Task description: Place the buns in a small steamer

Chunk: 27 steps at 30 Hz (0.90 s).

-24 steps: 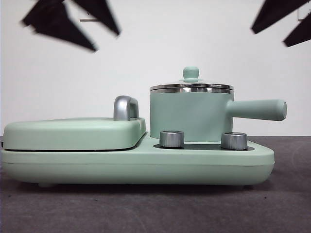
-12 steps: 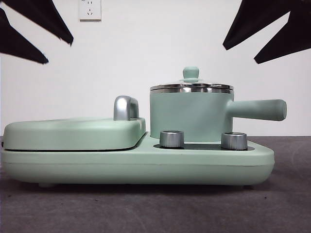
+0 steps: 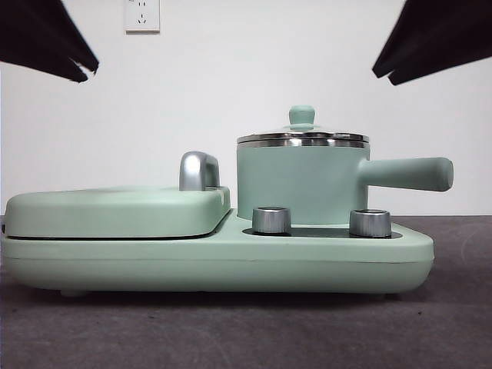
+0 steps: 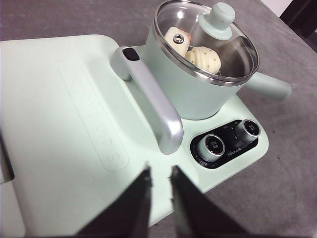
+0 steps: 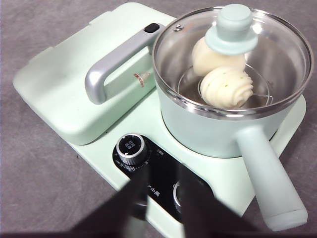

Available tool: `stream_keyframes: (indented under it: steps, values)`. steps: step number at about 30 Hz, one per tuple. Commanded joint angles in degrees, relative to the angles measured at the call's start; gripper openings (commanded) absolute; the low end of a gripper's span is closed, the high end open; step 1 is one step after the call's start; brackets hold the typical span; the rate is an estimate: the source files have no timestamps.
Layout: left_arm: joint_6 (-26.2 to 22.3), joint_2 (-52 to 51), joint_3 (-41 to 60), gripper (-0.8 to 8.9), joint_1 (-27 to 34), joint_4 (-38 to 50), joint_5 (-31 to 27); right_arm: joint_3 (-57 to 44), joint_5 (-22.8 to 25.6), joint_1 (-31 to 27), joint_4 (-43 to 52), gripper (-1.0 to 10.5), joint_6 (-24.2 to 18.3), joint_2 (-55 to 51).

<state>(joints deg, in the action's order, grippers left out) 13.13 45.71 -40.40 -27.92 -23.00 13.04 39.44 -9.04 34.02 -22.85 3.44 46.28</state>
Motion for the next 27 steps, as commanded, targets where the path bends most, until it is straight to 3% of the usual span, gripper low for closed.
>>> stream_keyframes:
  steps: [1, 14, 16, 18, 27]
  values:
    - [0.0, 0.2, -0.4, 0.14, -0.2, -0.1, 0.7, 0.3, -1.6, 0.4, 0.1, 0.2, 0.6, 0.0]
    - [-0.2, -0.3, -0.4, 0.16, -0.3, -0.2, 0.7, 0.3, -1.5, 0.4, 0.5, 0.2, 0.6, 0.0]
    - [-6.3, -1.5, -0.4, 0.16, 0.2, -0.2, 0.3, 0.3, -1.5, 0.4, 0.5, 0.2, 0.6, 0.0]
    - [-9.1, -2.8, -0.2, 0.16, 1.6, -0.1, 0.3, 0.3, -1.5, 0.4, 0.5, 0.2, 0.6, 0.0]
    - [-9.1, -16.2, 8.7, 0.16, 15.6, 5.5, -1.9, 0.3, -1.5, 0.4, 0.5, 0.2, 0.6, 0.0]
